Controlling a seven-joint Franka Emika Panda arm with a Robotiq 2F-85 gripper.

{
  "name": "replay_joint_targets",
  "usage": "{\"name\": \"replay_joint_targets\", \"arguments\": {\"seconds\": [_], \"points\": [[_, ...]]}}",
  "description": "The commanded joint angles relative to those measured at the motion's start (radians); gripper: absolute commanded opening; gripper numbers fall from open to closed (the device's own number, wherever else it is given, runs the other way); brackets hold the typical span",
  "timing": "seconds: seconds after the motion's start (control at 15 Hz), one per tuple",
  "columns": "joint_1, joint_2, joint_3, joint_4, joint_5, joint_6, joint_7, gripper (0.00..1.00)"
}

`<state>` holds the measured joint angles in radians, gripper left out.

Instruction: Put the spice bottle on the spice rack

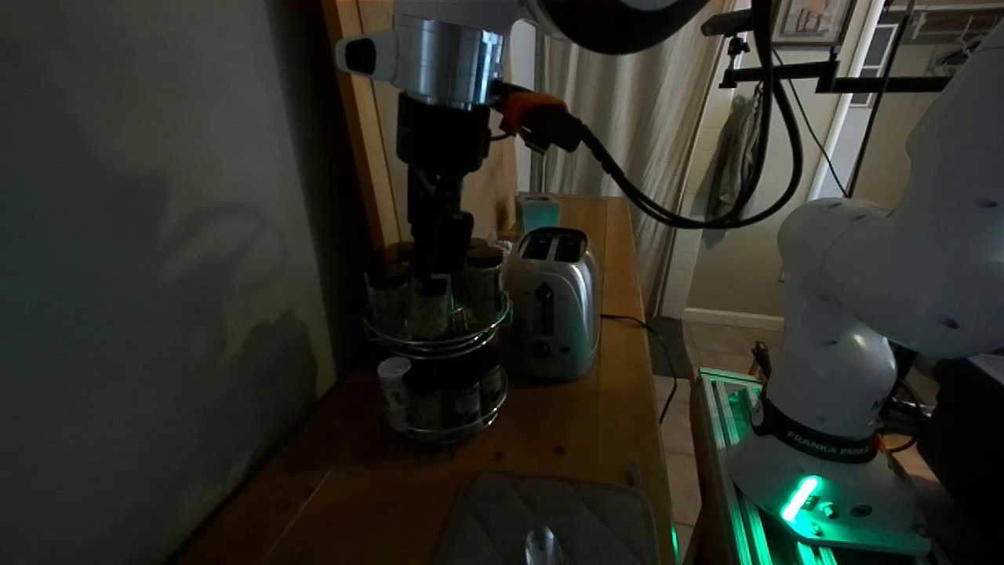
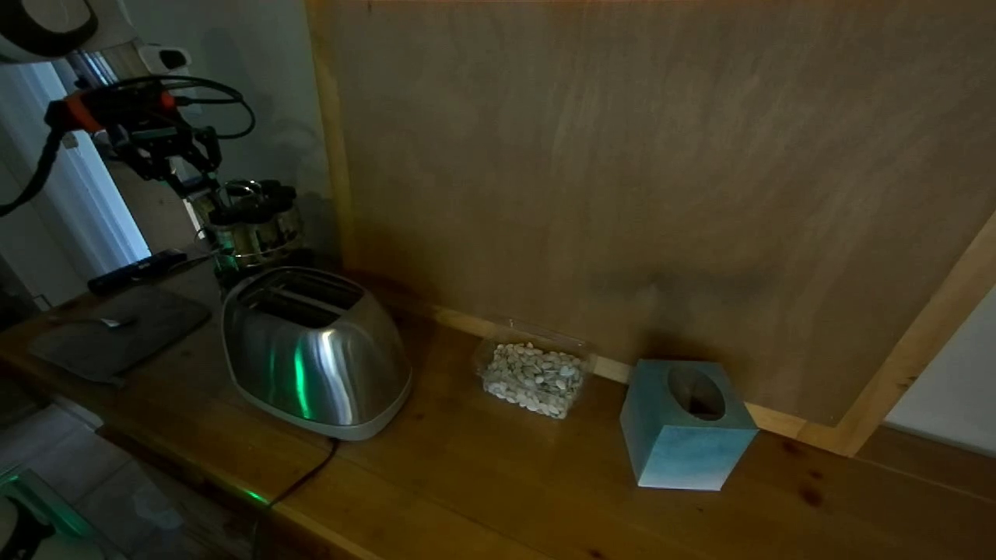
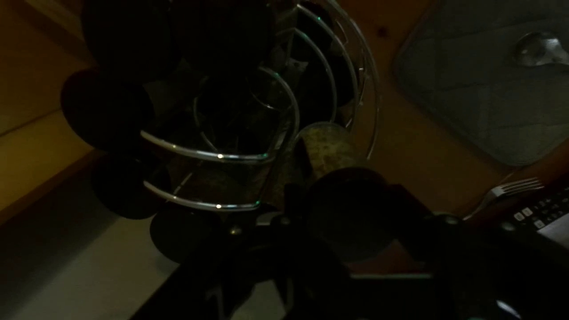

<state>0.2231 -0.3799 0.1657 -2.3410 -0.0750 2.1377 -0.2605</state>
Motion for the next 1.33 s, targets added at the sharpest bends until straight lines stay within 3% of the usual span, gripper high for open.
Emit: {"name": "replay_joint_targets", "arguments": {"seconds": [0.0,0.47,0.6,0.67,0.87,1.27], "points": [[0.001,0.005,-0.015,-0.019,0.005,0.025,-0.008,0.27],[0.000,0.018,-0.021,-0.027,0.011,0.018,-0.010,0.27],[0.003,0.024,-0.023,-0.026,0.016,0.017,-0.016,0.77],[0.002,0.026,-0.022,-0.025,0.014,0.017,-0.012,0.78],[0.008,0.020,-0.015,-0.020,0.009,0.017,-0.009,0.98],[0.024,-0.005,0.015,0.007,-0.005,-0.001,0.004,1.00]]}}
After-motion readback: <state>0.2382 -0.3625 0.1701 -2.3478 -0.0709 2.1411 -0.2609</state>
